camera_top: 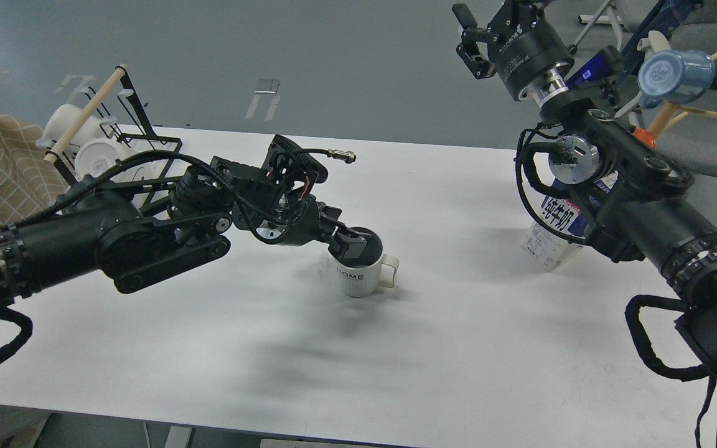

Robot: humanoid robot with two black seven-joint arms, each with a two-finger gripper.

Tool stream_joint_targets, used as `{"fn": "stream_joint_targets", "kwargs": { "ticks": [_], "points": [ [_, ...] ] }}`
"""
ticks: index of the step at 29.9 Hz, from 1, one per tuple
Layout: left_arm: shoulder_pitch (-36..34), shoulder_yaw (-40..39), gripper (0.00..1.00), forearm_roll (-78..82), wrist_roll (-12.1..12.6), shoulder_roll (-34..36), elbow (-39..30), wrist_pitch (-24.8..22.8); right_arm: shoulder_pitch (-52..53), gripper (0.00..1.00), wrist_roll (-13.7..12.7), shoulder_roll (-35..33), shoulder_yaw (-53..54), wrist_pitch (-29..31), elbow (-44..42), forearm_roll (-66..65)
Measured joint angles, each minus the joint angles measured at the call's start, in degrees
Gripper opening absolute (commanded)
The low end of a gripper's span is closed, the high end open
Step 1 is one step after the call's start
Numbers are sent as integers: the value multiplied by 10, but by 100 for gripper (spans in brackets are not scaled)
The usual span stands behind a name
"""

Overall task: Place cup and milk with both arms
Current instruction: 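Release the mug and withdraw the left gripper toward the robot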

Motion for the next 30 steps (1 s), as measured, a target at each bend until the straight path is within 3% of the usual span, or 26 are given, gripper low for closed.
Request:
{"fn": "stream_joint_targets", "kwargs": {
  "ticks": [5,10,19,21,26,30],
  "points": [
    [-61,-10,96,-112,0,42,-7,0,-4,100,0,-3,0,0,1,0],
    [-86,-79,97,-308,3,102,-4,0,-8,100,0,-19,1,1,7,0],
    [17,-231,97,-575,-8,119,94,1,-8,100,0,-78,0,3,45,1],
    [43,-254,97,-588,-22,101,109,19,-8,100,0,-103,0,3,61,0],
    [72,-278,97,-597,-87,46,168,99,-2,100,0,-185,-26,3,116,-24],
    [74,-280,97,-610,-101,16,215,111,2,100,0,-278,-66,3,184,-57]
  ]
}}
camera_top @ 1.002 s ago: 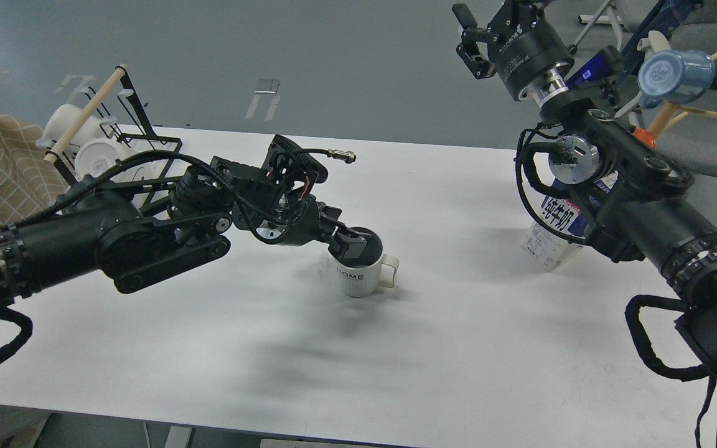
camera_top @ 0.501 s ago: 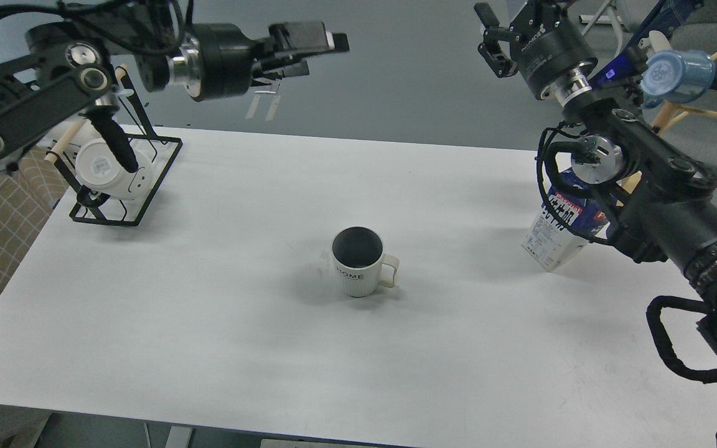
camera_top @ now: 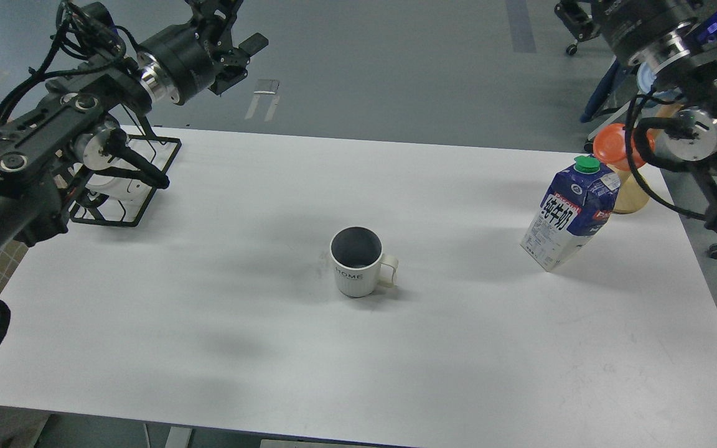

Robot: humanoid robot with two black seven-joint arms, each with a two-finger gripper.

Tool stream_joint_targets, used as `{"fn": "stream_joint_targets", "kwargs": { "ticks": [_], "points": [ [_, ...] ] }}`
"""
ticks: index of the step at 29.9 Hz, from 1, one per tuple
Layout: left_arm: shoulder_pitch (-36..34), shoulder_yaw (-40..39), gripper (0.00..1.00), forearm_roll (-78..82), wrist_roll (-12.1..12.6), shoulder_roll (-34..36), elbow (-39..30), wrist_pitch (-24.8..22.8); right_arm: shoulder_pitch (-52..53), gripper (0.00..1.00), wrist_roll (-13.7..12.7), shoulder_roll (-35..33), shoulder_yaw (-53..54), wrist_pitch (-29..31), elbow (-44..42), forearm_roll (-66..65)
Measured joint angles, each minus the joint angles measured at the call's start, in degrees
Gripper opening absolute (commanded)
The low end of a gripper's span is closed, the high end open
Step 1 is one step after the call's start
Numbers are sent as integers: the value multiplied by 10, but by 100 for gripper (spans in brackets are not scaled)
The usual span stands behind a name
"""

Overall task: Place cup and milk with both arms
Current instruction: 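Release the mug and withdraw the left gripper toward the robot, then reach the right gripper to the milk carton and grasp it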

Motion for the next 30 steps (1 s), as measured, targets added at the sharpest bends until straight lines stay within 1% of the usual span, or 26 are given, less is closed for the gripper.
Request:
{"fn": "stream_joint_targets", "kwargs": {
  "ticks": [6,10,13,15,19,21,22,25,27,30],
  "points": [
    [1,0,97,-53,-2,-12,22,3,-7,100,0,-180,-24,2,140,-78],
    [1,0,97,-56,-2,-16,23,2,-35,100,0,-311,-26,0,236,-197],
    [1,1,97,-56,-2,-19,23,1,-61,100,0,-381,-26,-6,284,-272],
    [2,1,97,-56,-2,-19,23,1,-78,100,0,-424,-27,-23,304,-305],
    [2,1,97,-56,-2,-20,23,0,-121,100,0,-478,-32,-67,326,-364],
    [2,1,97,-56,-2,-20,23,0,-138,100,0,-493,-45,-103,333,-401],
    [2,1,97,-56,-2,-20,23,0,-148,100,0,-498,-58,-130,336,-422],
    [2,1,97,-55,-2,-20,22,0,-165,100,0,-502,-111,-222,341,-469],
    [2,1,97,-55,-1,-20,22,0,-169,100,0,-499,-164,-296,342,-493],
    [2,1,97,-55,-1,-20,22,0,-170,100,0,-473,-241,-401,340,-532]
  ]
}}
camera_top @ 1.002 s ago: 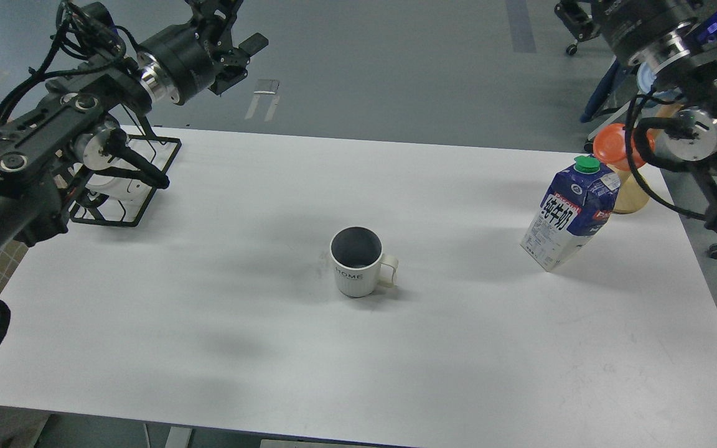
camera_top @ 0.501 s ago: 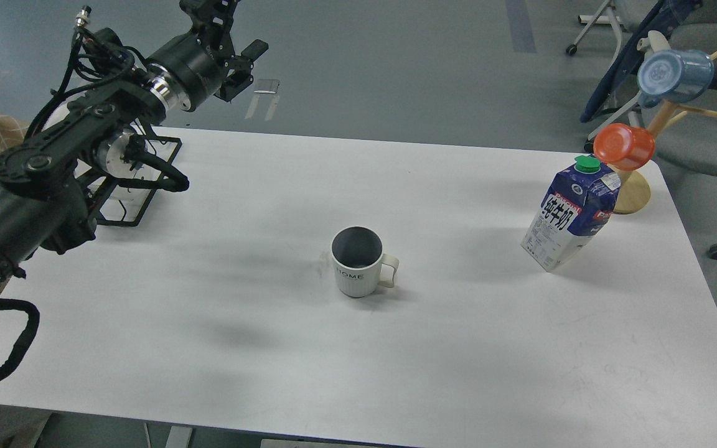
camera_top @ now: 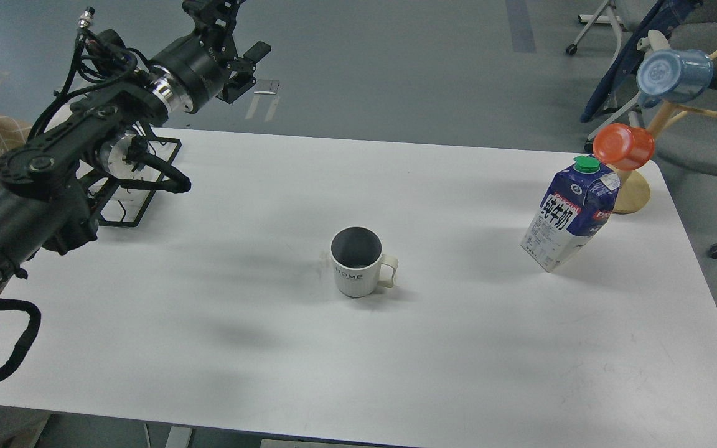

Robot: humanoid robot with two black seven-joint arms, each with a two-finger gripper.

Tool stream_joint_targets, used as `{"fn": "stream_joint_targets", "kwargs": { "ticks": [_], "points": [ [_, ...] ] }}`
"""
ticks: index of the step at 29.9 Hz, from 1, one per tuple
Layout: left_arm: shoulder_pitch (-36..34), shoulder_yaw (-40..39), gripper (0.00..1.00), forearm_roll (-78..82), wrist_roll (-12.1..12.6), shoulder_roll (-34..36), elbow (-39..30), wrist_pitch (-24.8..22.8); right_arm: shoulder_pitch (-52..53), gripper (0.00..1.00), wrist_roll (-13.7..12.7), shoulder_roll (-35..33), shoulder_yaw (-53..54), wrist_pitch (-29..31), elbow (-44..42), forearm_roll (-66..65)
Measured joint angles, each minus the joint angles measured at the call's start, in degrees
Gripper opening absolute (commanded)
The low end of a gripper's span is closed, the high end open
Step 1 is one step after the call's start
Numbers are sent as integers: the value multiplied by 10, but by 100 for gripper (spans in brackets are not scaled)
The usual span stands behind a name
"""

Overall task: Place cup and milk with both arms
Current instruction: 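Reach the right gripper to the milk carton and grasp it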

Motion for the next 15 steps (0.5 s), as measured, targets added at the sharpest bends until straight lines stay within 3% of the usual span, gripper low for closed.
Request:
{"fn": "stream_joint_targets", "kwargs": {
  "ticks": [5,15],
  "points": [
    [0,0,97,0,0,0,0,0,-5,100,0,41,-60,-83,-7,-58],
    [1,2,97,1,0,-13,0,0,-27,100,0,161,-69,-93,-93,-93]
  ]
}}
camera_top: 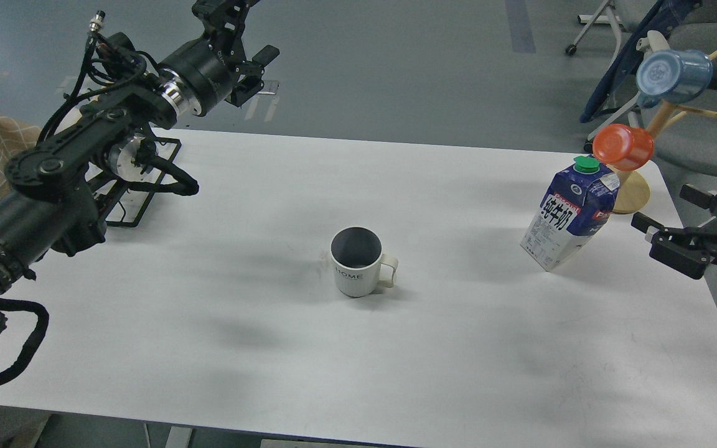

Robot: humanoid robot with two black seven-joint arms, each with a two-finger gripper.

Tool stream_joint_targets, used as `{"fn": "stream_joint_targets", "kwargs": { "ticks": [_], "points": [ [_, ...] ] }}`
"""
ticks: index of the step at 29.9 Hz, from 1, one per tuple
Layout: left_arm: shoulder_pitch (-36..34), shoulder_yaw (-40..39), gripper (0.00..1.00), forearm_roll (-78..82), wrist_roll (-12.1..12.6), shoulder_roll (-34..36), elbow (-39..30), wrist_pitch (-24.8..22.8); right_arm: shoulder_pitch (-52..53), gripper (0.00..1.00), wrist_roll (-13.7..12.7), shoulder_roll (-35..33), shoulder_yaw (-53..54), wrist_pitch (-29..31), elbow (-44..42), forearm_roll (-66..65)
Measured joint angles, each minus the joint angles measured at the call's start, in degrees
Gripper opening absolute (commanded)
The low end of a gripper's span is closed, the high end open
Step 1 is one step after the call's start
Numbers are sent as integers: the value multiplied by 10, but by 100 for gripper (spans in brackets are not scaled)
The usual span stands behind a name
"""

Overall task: Place cup and milk with both arms
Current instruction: 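Reach the right gripper to the milk carton and grasp it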

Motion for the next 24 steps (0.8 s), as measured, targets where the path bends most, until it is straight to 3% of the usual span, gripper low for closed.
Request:
{"fn": "stream_joint_targets", "kwargs": {
  "ticks": [14,18,19,24],
  "points": [
    [1,0,97,0,0,0,0,-1,1,97,0,130,1,0,-103,-2],
    [1,-1,97,0,0,0,0,-1,1,73,0,147,1,0,-120,-2],
    [1,-1,97,0,0,0,0,-1,1,62,0,151,1,0,-122,-3],
    [1,-1,97,1,-1,1,0,-1,-1,29,0,156,0,0,-126,-3]
  ]
}}
